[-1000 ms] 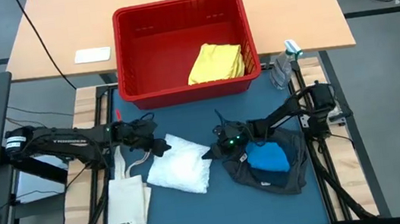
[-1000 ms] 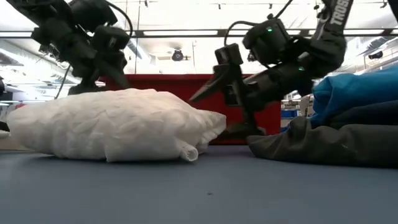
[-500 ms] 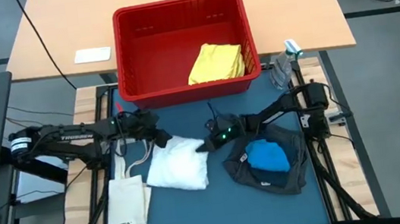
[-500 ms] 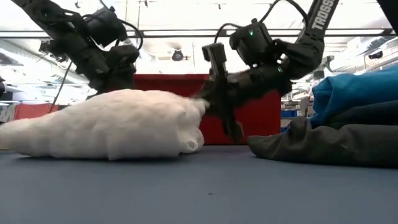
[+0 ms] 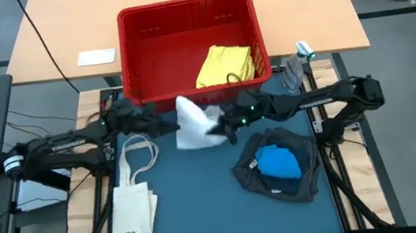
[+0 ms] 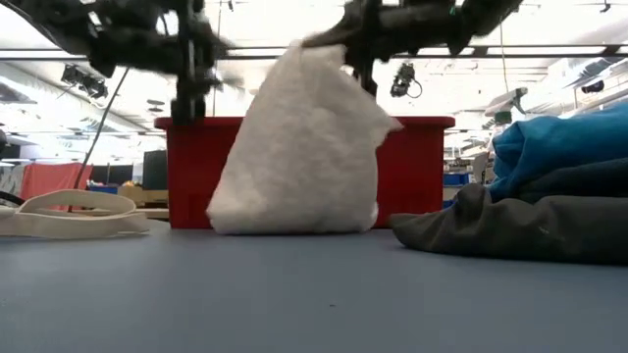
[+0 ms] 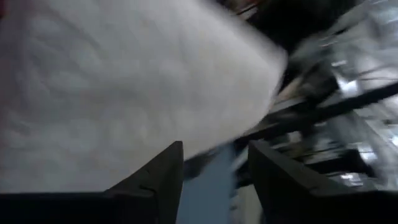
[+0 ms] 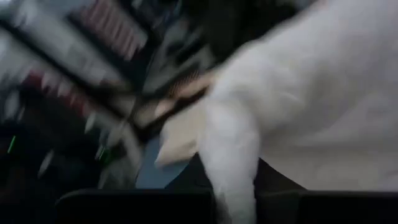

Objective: Fold Laundry from Bin
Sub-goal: Fold the white shirt

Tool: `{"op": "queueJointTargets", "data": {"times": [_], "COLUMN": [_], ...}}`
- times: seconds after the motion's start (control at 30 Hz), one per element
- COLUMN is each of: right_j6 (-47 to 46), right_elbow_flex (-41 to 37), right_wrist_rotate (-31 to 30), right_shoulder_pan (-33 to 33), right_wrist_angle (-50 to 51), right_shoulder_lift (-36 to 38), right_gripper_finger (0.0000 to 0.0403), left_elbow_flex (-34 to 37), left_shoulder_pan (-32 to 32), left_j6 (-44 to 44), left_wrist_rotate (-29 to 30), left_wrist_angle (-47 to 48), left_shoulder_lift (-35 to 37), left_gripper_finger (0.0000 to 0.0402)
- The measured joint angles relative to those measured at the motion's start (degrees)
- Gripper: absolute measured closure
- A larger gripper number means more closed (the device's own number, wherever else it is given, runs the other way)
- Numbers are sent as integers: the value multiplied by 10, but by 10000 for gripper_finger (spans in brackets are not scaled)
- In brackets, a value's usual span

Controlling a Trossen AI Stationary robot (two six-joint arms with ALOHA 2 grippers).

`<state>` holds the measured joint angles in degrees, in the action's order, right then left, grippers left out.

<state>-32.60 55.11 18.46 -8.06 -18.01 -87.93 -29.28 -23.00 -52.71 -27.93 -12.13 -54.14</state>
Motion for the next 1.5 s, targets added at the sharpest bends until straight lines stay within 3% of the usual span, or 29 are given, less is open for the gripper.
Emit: {"op": "queueJointTargets", "data": {"times": [0.13,0.3,0.43,0.63,0.77,0.87,1.0,1.1,1.17,1.3,1.5], "right_j6": [29,40,-32,-184,-292,-322,-295,-295,-311,-298,-241], "right_elbow_flex": [5,-5,-5,-5,-5,-5,-4,-4,-4,-4,-5], "right_wrist_rotate": [5,-35,-41,-6,58,50,-67,-225,-268,-219,-207], "right_shoulder_pan": [79,207,271,320,331,332,314,290,267,228,208], "right_wrist_angle": [98,124,103,68,60,63,102,169,214,226,228], "right_shoulder_lift": [-8,-94,-156,-168,-130,-90,-39,-20,-22,-51,-112], "right_gripper_finger": [379,371,295,180,155,159,174,187,193,194,196], "left_elbow_flex": [0,-1,-1,0,0,0,0,0,0,0,-1], "left_shoulder_pan": [36,124,184,243,279,305,324,326,326,327,335], "left_j6": [-26,-17,-3,12,8,3,2,2,-2,7,153], "left_wrist_rotate": [-6,28,92,165,176,189,220,240,243,244,268], "left_wrist_angle": [-56,-39,10,71,50,21,-18,-23,-23,-40,-152], "left_shoulder_lift": [50,75,59,-2,-62,-107,-155,-183,-197,-224,-294], "left_gripper_finger": [227,230,230,230,230,231,231,231,230,225,217]}}
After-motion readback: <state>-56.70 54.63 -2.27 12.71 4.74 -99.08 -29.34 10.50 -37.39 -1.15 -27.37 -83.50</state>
